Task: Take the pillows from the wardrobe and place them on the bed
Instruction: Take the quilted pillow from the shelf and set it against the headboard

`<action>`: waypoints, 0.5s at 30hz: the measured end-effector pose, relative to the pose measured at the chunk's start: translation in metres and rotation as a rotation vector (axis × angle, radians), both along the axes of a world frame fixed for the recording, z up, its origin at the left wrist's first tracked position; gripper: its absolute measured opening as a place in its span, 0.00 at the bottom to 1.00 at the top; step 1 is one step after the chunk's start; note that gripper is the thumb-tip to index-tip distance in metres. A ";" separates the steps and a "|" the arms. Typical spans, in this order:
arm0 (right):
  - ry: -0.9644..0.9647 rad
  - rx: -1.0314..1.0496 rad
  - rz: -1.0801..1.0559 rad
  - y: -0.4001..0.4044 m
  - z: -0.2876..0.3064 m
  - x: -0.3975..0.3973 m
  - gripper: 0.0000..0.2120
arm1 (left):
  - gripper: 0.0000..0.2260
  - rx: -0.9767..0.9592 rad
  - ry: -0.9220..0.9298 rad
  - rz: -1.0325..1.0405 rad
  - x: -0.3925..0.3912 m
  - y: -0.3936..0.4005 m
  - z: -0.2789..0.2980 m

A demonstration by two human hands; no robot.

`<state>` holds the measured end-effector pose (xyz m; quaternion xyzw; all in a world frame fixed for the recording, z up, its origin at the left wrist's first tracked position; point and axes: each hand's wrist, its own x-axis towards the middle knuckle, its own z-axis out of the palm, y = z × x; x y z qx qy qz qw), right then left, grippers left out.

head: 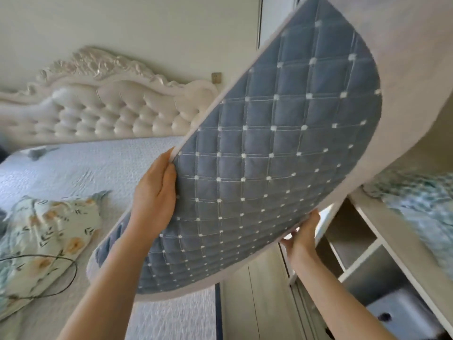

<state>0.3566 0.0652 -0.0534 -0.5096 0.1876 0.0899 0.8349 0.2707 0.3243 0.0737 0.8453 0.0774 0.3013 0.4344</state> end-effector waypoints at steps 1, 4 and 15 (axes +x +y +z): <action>-0.018 -0.021 0.000 0.012 0.001 0.011 0.28 | 0.19 -0.008 -0.024 0.033 0.006 0.011 -0.003; -0.091 -0.106 0.048 0.045 0.006 0.046 0.23 | 0.23 -0.028 -0.043 0.109 0.026 0.039 -0.014; -0.217 -0.340 0.100 0.126 0.006 0.160 0.28 | 0.35 0.020 -0.019 0.254 0.099 0.098 -0.068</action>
